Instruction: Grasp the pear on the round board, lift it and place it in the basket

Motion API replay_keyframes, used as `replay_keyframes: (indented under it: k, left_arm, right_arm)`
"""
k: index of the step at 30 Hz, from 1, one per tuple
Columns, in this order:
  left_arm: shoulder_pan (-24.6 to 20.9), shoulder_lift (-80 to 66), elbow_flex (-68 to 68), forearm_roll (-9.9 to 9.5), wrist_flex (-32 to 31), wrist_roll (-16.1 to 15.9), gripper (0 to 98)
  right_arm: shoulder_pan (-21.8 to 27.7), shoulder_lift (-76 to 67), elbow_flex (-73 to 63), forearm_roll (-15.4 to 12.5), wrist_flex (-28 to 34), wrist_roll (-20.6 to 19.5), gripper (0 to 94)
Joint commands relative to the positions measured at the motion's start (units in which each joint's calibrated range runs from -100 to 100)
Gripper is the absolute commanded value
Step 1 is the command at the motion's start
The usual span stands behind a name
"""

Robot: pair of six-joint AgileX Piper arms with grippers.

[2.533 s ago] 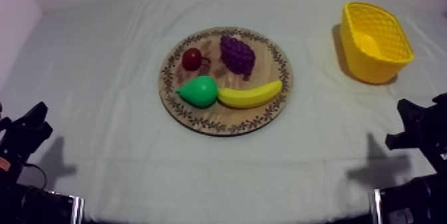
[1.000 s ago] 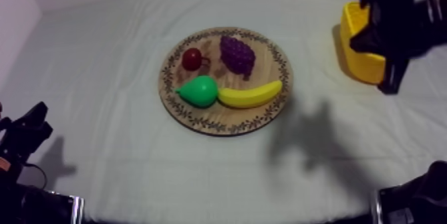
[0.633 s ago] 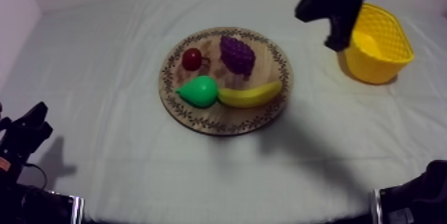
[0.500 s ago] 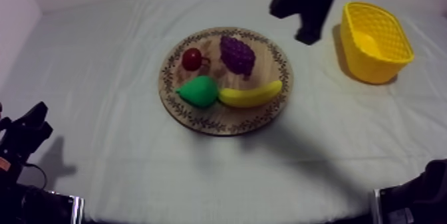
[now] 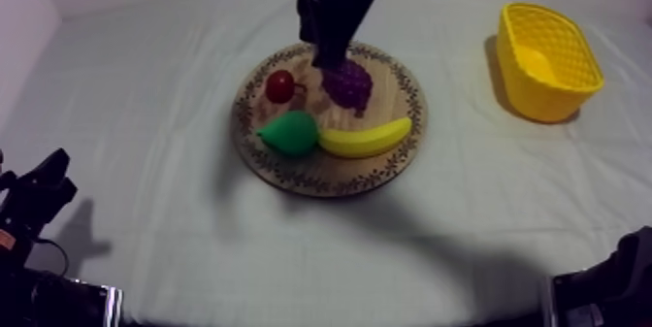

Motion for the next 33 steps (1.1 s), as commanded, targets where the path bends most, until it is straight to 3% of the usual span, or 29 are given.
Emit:
replay_keyframes:
  k: [1,6,16,33]
  left_arm:
    - [0.01,0.02,-0.02,-0.03,0.00,-0.01,0.1]
    - [0.01,0.02,-0.02,-0.03,0.00,-0.01,0.1]
    - [0.01,0.02,-0.02,-0.03,0.00,-0.01,0.1]
    - [0.01,0.02,-0.02,-0.03,0.00,-0.01,0.1]
  right_arm:
    - [0.18,1.54,-0.86,0.42,-0.04,-0.11,33.5]
    - [0.57,3.56,-2.17,1.18,-0.58,-0.89,50.4]
    - [-0.20,6.47,-1.44,2.40,-2.62,-2.91,68.5]
    - [-1.35,19.51,3.47,2.08,-10.09,-5.46,71.5]
